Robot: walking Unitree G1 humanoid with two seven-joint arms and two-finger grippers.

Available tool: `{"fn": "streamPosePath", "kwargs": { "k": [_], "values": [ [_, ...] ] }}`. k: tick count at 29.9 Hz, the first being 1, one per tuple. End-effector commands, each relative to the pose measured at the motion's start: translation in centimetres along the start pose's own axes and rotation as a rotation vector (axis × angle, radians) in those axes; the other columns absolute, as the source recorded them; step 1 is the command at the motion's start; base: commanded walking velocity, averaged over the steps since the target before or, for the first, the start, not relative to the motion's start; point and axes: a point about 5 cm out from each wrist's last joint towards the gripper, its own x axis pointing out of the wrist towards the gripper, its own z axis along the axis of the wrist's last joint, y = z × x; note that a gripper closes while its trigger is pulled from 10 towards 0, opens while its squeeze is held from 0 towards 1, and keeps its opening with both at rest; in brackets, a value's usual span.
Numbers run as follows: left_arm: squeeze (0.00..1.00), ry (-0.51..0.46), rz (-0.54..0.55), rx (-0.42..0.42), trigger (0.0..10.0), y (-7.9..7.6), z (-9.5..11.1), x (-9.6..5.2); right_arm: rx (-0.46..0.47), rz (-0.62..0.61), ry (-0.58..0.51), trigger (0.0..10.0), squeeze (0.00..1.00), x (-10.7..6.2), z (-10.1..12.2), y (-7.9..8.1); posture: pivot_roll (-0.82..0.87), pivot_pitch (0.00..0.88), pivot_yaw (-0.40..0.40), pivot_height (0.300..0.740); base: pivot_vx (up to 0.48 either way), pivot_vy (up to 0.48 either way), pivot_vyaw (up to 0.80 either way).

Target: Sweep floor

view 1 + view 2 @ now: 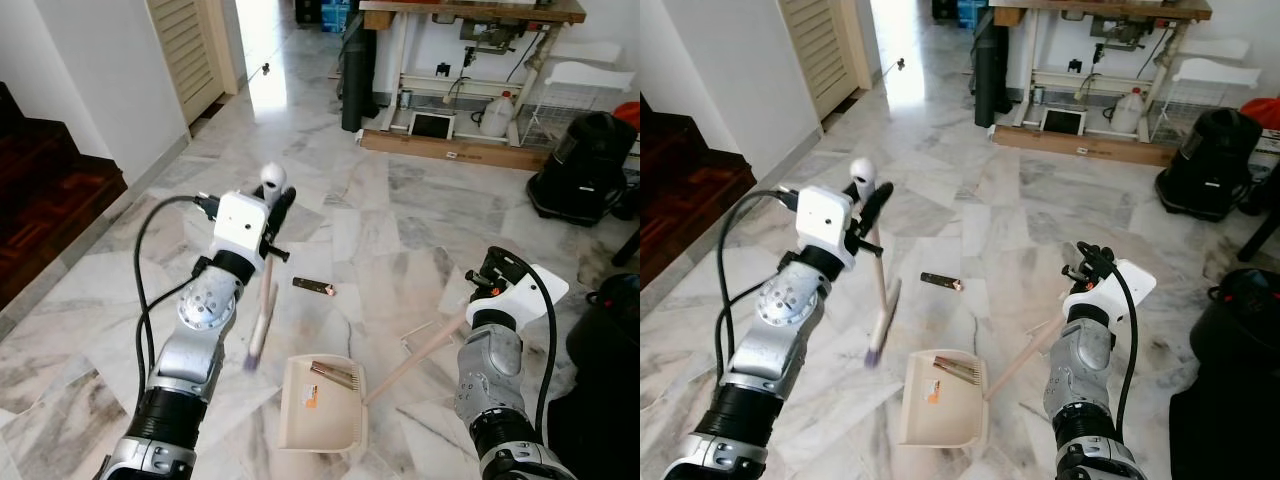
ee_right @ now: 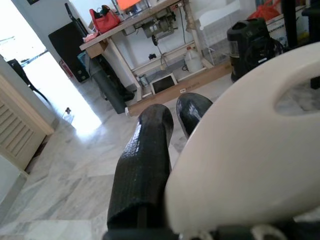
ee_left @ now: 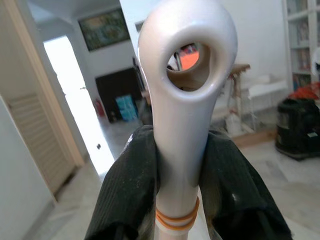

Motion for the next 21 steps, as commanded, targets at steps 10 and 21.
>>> {"fn": "streamPosePath", "kwargs": {
  "k": [10,21],
  "values": [
    [0.0,0.157,0.135,-0.004,10.0,1.3,-4.5,-2.2,-0.136,0.104,-0.151,10.0,0.0,0.2,2.6,2.1,0.01,0.0,0.0,0.74,0.0,0.0,0.0],
    [0.0,0.175,0.155,-0.076,10.0,0.0,-5.8,-2.8,-0.175,0.115,-0.183,10.0,0.0,0.4,3.5,2.1,0.0,0.0,-0.002,0.74,0.0,0.0,0.0]
  ]
}}
